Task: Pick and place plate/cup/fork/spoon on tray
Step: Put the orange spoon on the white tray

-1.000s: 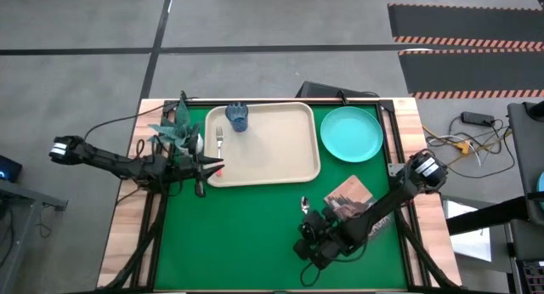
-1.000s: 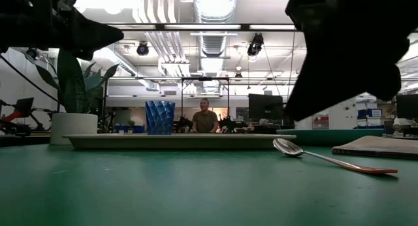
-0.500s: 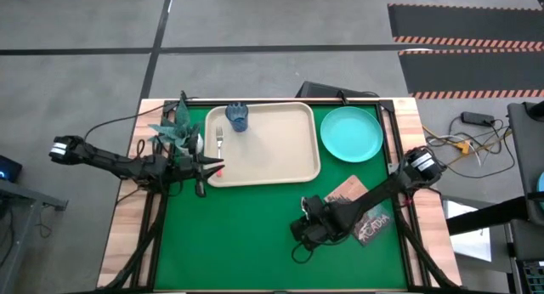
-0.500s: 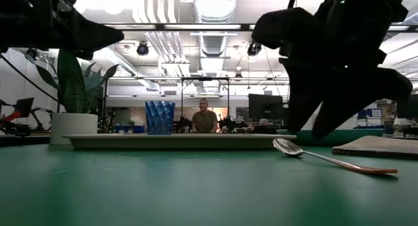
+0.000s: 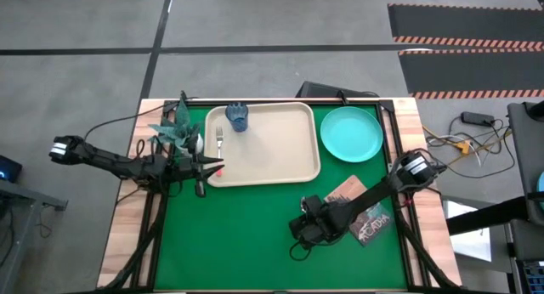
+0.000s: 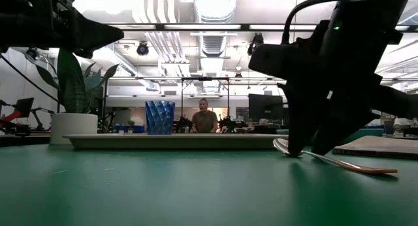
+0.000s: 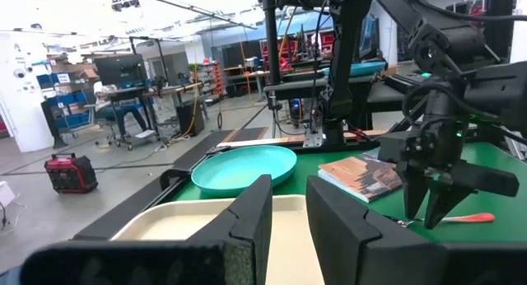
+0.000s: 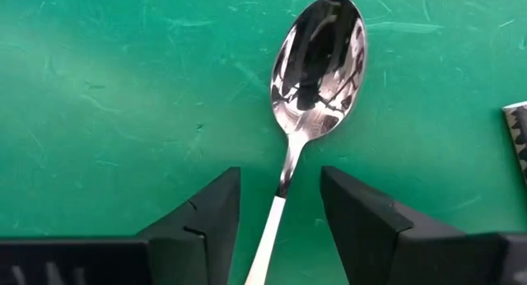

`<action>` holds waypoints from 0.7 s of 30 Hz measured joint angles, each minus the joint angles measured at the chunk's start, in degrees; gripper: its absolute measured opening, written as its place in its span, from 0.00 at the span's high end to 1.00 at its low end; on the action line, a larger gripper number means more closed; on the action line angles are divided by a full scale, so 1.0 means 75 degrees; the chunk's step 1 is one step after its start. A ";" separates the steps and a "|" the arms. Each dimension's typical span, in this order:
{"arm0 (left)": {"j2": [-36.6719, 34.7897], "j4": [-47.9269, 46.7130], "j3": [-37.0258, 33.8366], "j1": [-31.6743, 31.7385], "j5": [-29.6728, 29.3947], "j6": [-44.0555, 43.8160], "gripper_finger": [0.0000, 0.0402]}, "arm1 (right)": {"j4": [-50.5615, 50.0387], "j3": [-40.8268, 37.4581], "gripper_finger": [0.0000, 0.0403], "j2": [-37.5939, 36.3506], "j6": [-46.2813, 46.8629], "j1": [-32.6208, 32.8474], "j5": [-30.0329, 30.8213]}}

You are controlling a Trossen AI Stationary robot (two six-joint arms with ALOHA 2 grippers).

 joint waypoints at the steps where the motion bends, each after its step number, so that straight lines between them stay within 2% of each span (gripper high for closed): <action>1: -0.0002 0.0003 0.0000 0.0003 0.0000 0.0000 0.84 | -0.0013 0.0004 0.62 0.0031 0.0000 0.0000 0.0011; 8: 0.0000 0.0124 -0.0003 0.0001 0.0000 0.0001 0.84 | -0.0096 0.0003 0.81 0.0054 -0.0006 0.0000 0.0017; 13: 0.0000 0.0893 -0.0006 0.0000 0.0000 0.0353 0.84 | -0.0001 -0.0003 0.95 0.0060 -0.0015 -0.0003 0.0023; 21: -0.0002 0.2145 -0.0003 0.0000 -0.0003 0.1204 0.84 | -0.0370 0.0467 0.97 -0.0233 -0.0092 -0.0042 -0.0149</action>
